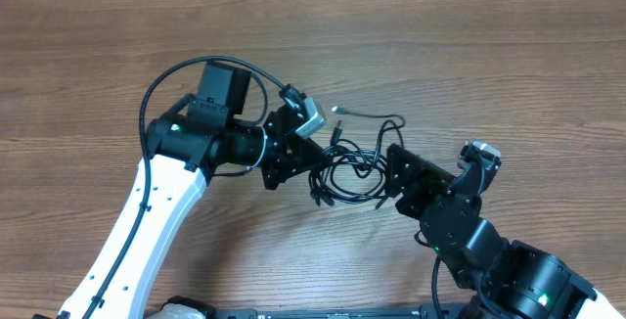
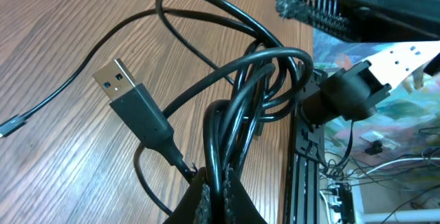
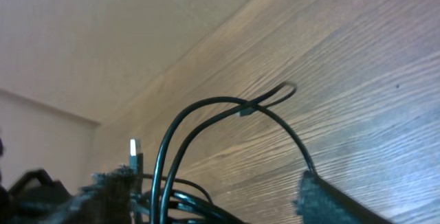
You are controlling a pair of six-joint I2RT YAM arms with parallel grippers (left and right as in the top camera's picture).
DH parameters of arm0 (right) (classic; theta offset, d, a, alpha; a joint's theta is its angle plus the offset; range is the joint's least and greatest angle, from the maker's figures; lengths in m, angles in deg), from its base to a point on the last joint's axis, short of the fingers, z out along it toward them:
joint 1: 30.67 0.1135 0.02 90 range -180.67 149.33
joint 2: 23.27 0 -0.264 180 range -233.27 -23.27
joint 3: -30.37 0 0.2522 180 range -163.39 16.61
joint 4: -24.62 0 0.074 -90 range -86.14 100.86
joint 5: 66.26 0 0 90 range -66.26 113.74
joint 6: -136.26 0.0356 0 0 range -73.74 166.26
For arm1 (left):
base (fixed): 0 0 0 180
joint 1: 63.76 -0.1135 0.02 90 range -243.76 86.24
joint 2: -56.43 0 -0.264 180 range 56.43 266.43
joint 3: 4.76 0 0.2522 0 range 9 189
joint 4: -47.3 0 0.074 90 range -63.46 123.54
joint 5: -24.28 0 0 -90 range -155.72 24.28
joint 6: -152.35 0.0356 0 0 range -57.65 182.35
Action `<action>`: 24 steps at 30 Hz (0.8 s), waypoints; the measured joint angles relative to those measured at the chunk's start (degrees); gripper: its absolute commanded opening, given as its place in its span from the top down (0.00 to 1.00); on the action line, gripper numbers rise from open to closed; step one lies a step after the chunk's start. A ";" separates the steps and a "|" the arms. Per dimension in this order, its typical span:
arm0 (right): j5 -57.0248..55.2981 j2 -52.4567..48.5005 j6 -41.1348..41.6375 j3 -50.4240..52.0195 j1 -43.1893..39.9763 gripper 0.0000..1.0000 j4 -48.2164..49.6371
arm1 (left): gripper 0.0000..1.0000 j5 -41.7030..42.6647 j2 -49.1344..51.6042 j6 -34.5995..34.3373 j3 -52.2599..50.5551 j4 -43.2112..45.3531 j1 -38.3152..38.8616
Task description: Untangle cables
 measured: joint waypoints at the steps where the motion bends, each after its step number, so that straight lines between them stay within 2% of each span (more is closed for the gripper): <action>1: -0.04 0.00 -0.07 0.00 0.02 0.06 0.02 | 0.96 -0.28 0.00 0.00 0.00 -0.26 -0.24; 2: 0.17 0.00 -0.07 0.00 0.02 0.00 0.22 | 0.96 -0.59 0.00 -0.02 0.00 -0.46 -0.28; 6: 2.38 0.00 -0.07 0.00 0.00 0.00 2.91 | 0.96 -1.25 0.00 -0.02 0.00 -0.61 -0.28; 13: 12.61 0.00 0.00 0.00 0.00 0.00 10.25 | 0.96 -1.46 0.00 -1.14 0.00 2.40 -0.28; 17: 17.79 -0.07 2.78 0.00 0.00 0.00 13.27 | 0.96 -1.44 0.00 -6.05 0.00 7.76 -0.28; 24: 21.62 -3.15 12.74 0.00 0.00 0.00 13.35 | 0.96 -1.27 0.00 -16.39 0.00 14.32 -0.28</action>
